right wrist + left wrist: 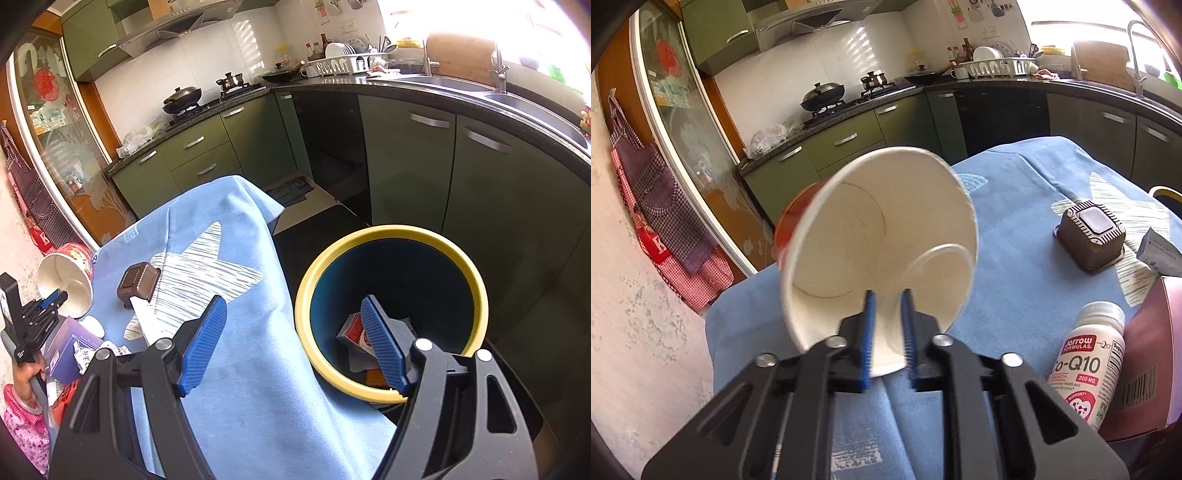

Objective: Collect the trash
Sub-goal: 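Grasp the clear plastic lid on the paper cup with the left gripper, then carry the clear lid over the bin and open the left gripper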

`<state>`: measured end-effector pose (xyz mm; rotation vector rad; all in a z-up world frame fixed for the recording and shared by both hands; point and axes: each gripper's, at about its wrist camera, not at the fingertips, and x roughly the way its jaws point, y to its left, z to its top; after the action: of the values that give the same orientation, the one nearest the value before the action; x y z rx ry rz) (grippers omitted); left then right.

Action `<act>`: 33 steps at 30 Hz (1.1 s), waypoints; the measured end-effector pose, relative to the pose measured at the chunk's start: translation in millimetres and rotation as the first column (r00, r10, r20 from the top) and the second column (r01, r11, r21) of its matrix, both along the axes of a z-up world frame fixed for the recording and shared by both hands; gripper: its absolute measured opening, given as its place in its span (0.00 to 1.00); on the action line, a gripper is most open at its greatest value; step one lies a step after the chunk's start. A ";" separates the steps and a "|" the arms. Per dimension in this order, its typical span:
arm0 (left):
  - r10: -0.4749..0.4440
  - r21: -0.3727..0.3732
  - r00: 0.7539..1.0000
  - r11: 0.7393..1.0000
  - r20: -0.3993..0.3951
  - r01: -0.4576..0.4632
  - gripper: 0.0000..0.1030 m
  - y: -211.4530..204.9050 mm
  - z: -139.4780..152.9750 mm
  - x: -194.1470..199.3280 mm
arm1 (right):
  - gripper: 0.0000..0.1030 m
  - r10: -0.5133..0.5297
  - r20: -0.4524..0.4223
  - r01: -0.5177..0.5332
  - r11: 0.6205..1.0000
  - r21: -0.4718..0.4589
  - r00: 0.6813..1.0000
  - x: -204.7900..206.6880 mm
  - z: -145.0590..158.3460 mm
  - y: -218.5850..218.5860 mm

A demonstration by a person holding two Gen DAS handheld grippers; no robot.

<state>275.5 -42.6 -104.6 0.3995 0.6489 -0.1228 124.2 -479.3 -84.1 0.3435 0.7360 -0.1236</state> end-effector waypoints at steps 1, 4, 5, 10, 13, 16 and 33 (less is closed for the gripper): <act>0.006 -0.007 1.000 1.000 0.001 -0.006 0.09 0.8 0.6 0.8 | 0.69 0.000 0.001 0.000 1.000 0.000 1.000 0.0 0.0 0.3; 0.004 -0.006 1.000 1.000 0.021 -0.004 0.06 0.6 2.1 -2.3 | 0.69 0.002 0.003 -0.002 1.000 0.002 1.000 -0.8 0.7 -0.3; 0.001 -0.008 1.000 1.000 0.027 -0.001 0.06 0.9 3.1 -4.4 | 0.69 0.002 0.004 -0.002 1.000 0.002 1.000 -0.9 1.0 -0.5; -0.029 -0.038 0.998 0.999 0.053 0.031 0.06 1.1 12.3 -17.7 | 0.69 0.009 0.007 -0.009 1.000 0.003 1.000 -2.6 1.7 0.6; -0.060 -0.051 0.997 0.997 0.057 0.063 0.06 0.3 18.7 -29.0 | 0.69 0.013 0.008 -0.013 1.000 0.005 1.000 -3.3 2.0 0.9; -0.079 -0.058 0.995 0.995 0.066 0.083 0.06 -4.5 27.7 -42.4 | 0.69 0.014 0.008 -0.014 1.000 0.006 1.000 -3.3 2.0 1.3; -0.275 -0.112 0.956 0.952 0.102 0.285 0.06 -72.1 114.2 -130.1 | 0.69 -0.002 0.036 0.004 0.998 -0.055 0.999 -40.0 16.1 -18.5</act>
<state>145.4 -114.7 9.6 0.3715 0.4939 -0.4136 84.2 -497.8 -68.0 0.2933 0.6957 -0.1399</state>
